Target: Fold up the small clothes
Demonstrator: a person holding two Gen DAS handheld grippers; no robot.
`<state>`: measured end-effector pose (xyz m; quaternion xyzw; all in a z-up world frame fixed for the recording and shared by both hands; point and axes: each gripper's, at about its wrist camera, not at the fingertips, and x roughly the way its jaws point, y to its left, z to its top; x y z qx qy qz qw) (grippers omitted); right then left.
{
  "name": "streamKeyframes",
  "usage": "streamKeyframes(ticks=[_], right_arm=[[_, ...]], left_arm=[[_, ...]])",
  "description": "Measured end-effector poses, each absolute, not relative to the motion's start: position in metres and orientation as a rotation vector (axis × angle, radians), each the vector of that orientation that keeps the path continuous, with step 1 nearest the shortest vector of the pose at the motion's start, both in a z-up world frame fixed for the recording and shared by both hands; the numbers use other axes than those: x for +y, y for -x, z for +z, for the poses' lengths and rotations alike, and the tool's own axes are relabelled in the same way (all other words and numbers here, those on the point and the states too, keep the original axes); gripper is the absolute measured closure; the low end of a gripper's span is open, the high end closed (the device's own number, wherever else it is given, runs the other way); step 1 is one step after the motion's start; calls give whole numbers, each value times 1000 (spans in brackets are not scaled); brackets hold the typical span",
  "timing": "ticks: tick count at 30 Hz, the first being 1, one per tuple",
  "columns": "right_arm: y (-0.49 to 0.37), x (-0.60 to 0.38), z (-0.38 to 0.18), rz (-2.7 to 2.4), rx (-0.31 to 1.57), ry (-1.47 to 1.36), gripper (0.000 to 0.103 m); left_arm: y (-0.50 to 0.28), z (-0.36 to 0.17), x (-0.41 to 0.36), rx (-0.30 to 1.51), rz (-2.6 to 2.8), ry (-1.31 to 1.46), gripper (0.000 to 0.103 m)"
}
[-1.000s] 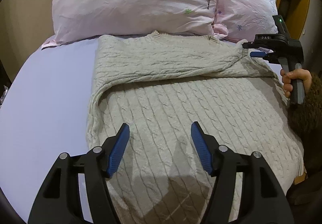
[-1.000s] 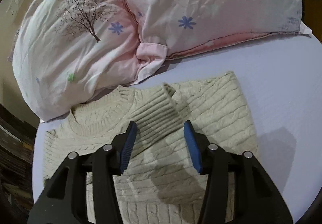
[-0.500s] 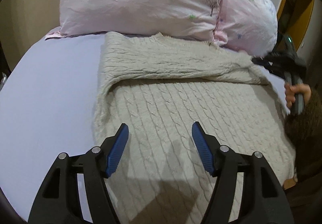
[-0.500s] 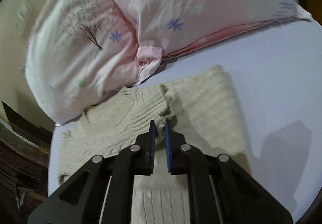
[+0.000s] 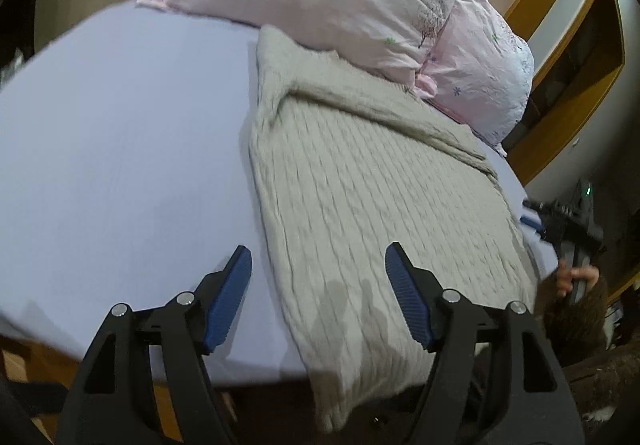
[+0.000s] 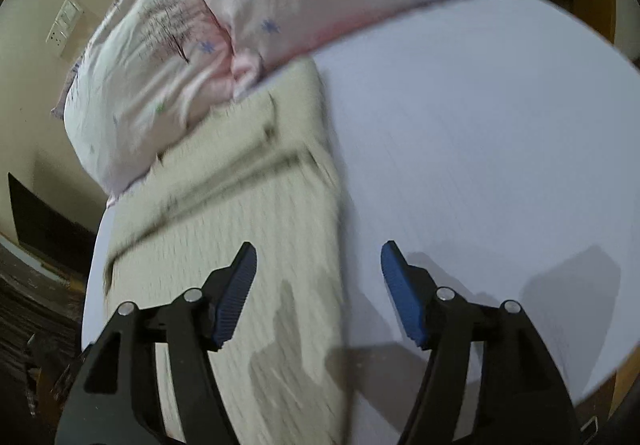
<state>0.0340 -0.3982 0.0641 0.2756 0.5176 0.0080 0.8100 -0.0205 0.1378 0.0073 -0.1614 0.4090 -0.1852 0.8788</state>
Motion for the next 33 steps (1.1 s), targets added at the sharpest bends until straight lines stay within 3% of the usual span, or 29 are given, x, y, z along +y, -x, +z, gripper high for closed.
streamKeyframes(ticks=[6,8,9,10,11,14,19,24,28,33], right_arm=[[31,-378,53,356,1155,-756,57],[44,-372,49,439,1165,-788,58],[47,-370,46,476,1179,-810,67],[48,-368,41,505,1195,-829,80],[48,-364,36,522,1213,-840,86],[40,-366,33,564,1174,-923,95],[-1,-381,75,628,934,-975,95],[-105,-403,106,575,740,-1020,95],[-184,-422,69,429,737,-1086,95],[-233,-421,-3,218,914,-1164,95]], left_arm=[[56,3,136,838,-492,438,34],[66,1,134,851,-507,467,47],[67,0,134,856,-508,477,50],[69,-2,133,866,-509,489,63],[69,-5,132,892,-516,499,80],[67,-11,125,927,-517,508,93],[46,17,131,859,-571,533,96],[-39,78,140,684,-509,481,96],[-152,78,146,666,-346,526,96],[-227,26,148,842,-237,581,96]])
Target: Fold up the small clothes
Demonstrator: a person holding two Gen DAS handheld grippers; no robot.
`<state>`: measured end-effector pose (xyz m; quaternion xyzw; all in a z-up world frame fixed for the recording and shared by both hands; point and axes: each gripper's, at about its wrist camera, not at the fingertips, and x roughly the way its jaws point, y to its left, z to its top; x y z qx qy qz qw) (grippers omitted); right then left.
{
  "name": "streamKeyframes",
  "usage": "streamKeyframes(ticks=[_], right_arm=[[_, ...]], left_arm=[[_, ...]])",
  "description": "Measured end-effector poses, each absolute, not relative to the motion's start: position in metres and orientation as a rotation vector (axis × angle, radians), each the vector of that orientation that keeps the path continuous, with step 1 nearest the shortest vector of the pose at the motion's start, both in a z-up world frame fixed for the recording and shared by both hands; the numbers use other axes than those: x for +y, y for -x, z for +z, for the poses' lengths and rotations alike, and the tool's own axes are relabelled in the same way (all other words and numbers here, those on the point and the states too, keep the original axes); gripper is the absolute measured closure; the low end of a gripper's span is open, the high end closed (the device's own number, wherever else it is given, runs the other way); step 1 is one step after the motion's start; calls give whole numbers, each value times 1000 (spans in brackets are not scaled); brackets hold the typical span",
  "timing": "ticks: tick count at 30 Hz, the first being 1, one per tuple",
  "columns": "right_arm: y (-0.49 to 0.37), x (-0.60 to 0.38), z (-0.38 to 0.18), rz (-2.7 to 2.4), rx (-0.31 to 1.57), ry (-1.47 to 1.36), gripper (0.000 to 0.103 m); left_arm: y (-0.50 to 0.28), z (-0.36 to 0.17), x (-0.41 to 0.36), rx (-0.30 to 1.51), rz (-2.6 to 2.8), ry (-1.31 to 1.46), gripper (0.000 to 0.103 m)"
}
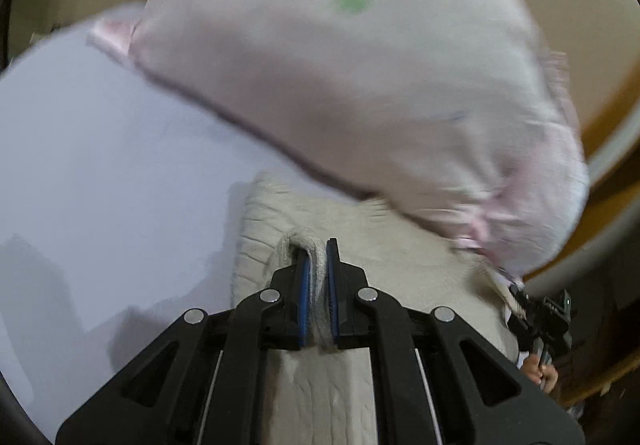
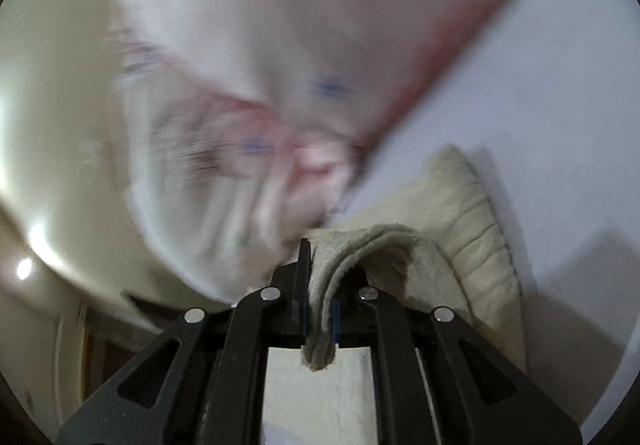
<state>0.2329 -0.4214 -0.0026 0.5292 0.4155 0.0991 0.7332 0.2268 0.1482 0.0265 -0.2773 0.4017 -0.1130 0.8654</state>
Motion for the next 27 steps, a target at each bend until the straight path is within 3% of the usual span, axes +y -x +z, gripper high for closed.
streamKeyframes(ticks=[3,7,8,9,10,11,14,18,20,24,25,26,27], right_arm=[[-240,-424,-6,204,882,-1192,92],[-249,-429,-7,236,798,-1279,59],[-245,-430,2,239,756,-1251,37],[-240,-434,14,208,719,-1195,9],[-230,-436,22,180,676,-1148,2],[-221,-438,27,176,650,-1117,2],[-211,-444,28,186,636,-1073,2],[-212,-446,17,197,682,-1120,2],[-212,-444,17,209,692,-1114,2],[-214,-438,21,248,692,-1108,2],[-218,-435,22,260,696,-1111,2],[-219,-435,23,271,700,-1115,2],[-219,-434,23,282,703,-1120,2]], left_arm=[[-237,18,157,853,-264,626,95],[-242,26,172,854,-336,722,88],[-236,31,174,847,-351,730,79],[-230,34,175,841,-347,711,68],[-220,39,175,829,-294,660,30],[-214,43,174,811,-256,627,14],[-195,46,178,780,-285,630,14],[-191,29,164,896,-295,571,16],[-190,15,155,955,-325,579,26],[-185,12,144,940,-320,593,35],[-185,9,146,946,-322,638,52],[-187,-1,149,966,-331,740,79],[-188,-7,155,976,-336,821,82]])
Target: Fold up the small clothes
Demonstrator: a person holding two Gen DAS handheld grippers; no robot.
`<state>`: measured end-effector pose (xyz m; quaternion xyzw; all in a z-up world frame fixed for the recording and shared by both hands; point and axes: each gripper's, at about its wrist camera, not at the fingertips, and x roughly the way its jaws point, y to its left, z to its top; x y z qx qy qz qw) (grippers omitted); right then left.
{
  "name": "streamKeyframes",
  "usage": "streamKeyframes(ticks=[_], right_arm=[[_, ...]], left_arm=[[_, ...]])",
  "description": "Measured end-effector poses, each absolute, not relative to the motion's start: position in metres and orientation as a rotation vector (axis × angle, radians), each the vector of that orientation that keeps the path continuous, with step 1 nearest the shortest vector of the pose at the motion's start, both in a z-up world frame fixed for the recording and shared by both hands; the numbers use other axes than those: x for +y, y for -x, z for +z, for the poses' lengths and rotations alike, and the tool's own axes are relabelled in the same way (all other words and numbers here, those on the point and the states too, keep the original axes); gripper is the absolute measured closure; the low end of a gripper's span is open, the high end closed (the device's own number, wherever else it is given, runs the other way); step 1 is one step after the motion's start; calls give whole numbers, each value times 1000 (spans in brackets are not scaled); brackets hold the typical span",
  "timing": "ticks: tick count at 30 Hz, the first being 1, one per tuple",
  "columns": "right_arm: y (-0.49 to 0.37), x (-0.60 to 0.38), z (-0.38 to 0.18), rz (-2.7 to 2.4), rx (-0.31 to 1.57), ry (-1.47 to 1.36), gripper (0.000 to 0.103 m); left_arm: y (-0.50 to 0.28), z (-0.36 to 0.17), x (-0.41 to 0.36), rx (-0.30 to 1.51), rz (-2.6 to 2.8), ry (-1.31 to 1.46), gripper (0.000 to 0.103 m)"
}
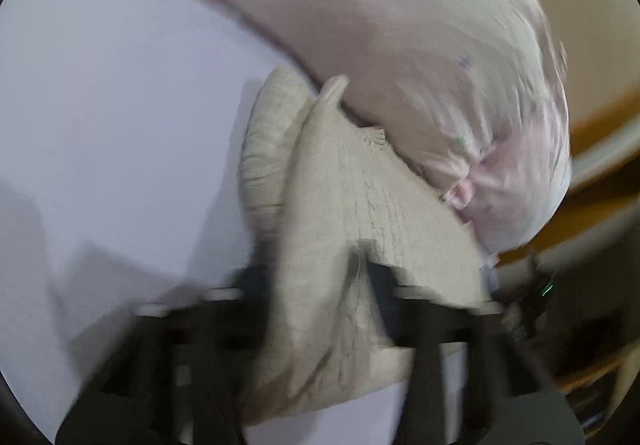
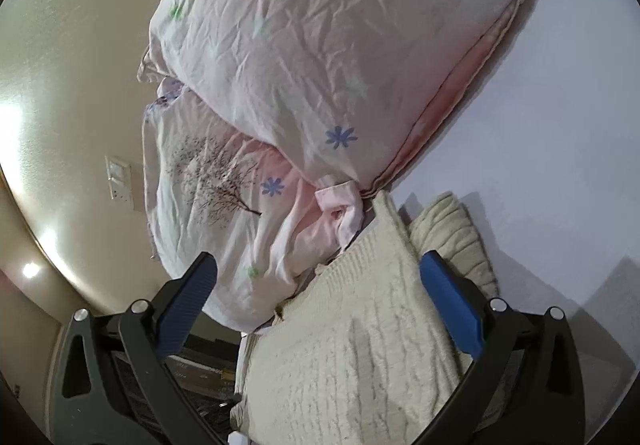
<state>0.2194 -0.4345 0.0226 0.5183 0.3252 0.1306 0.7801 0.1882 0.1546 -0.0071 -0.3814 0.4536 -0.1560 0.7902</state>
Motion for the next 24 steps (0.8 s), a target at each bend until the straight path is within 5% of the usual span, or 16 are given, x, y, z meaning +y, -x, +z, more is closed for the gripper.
streamKeyframes(ticks=[6,10,18,21,24], right_arm=[[-219,-436,39,312,686,-1073,2],[-212,-443,59,274,648,-971,2],[-203,-476,73,143,684,-841,2],[-204,-486,69,172,743,-880,2],[-216,-478,54,241,894,-922,2]], left_arm=[[-190,52,117,825,-477,825,87],[-201,107,6,764,-754,701,87],[-228,38,-223,1119,-975,432,86],[-215,59,-196,989,-1028,487,78],[-213,80,-136,854,-910,572,42]])
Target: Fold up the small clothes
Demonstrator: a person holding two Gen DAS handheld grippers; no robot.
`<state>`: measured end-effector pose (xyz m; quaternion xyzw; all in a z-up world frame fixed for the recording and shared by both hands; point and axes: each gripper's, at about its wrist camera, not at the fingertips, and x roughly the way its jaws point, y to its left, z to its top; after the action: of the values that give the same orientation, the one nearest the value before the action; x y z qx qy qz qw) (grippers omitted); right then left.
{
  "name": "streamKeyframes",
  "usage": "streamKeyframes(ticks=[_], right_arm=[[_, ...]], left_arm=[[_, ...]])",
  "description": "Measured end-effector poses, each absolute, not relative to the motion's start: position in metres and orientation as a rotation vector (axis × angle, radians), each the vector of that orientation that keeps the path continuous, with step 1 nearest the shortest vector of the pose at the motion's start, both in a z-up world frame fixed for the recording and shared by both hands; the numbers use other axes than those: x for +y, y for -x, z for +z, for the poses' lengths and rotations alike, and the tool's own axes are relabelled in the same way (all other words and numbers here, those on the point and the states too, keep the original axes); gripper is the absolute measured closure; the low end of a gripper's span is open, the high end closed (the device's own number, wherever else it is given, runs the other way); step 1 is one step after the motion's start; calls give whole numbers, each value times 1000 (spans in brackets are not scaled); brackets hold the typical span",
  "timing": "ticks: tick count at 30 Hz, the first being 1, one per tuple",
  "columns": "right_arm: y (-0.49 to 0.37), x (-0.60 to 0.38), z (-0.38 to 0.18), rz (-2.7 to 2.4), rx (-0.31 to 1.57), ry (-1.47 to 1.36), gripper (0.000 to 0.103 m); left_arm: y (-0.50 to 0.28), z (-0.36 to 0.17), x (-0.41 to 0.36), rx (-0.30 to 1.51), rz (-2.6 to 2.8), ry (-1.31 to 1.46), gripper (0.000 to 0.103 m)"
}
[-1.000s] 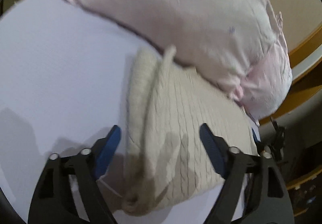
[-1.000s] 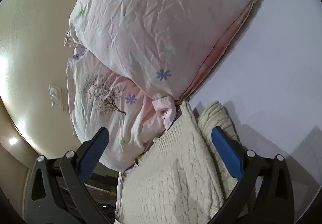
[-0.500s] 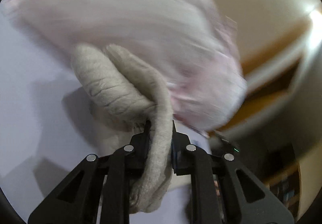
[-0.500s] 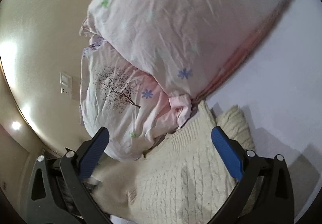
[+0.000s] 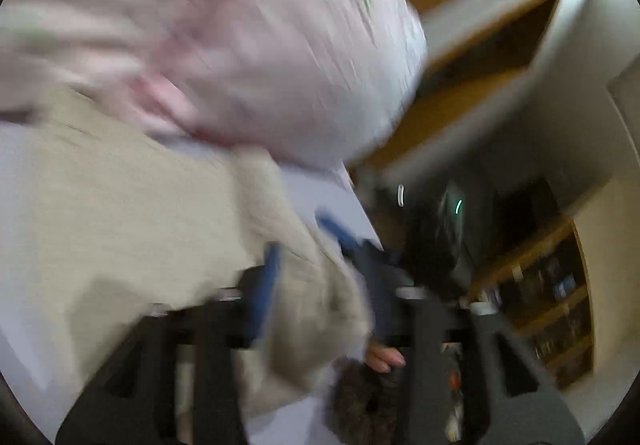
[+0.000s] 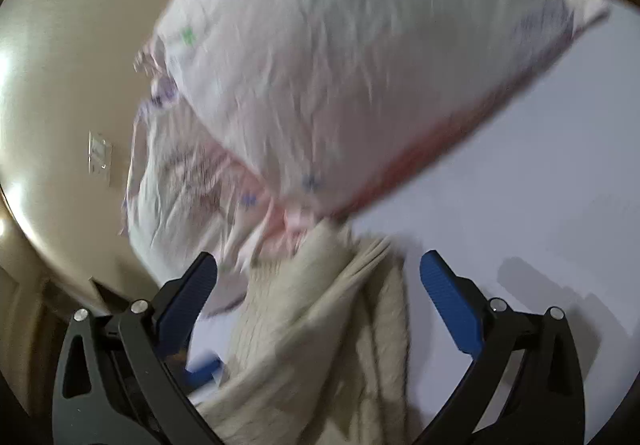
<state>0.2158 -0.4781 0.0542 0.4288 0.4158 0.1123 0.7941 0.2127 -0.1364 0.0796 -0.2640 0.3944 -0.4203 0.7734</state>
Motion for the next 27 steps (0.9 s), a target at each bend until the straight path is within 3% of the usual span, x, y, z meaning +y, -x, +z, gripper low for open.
streamKeyframes(ticks=[3,7,12,14,16,18,19,20,24,27], right_arm=[[-226,-461,40,266,1025,-883,2],[-233,-447,23,238,1140,-828,2],[-232,-435,22,226,1139,-737,2],[-231,-424,21,241,1139,-682,19],[-232,-419,17,267,1146,-689,52],[-230,-419,18,316,1113,-742,60],[-227,-418,22,346,1090,-751,63],[-225,-414,27,405,1056,-776,64],[-227,-375,33,586,1044,-754,66],[-235,-335,27,458,1130,-498,49]], left_arm=[[-210,76,-92,841,-698,498,38],[-220,46,-80,999,-573,474,37],[-218,28,-102,1054,-560,440,29],[-218,25,-110,1054,-565,421,25],[-215,20,-108,1062,-578,430,28],[-211,16,-102,1049,-599,424,41],[-208,17,-94,1040,-626,422,53],[-205,21,-84,1035,-649,421,59],[-185,47,-40,939,-647,325,60],[-182,50,-12,911,-508,223,54]])
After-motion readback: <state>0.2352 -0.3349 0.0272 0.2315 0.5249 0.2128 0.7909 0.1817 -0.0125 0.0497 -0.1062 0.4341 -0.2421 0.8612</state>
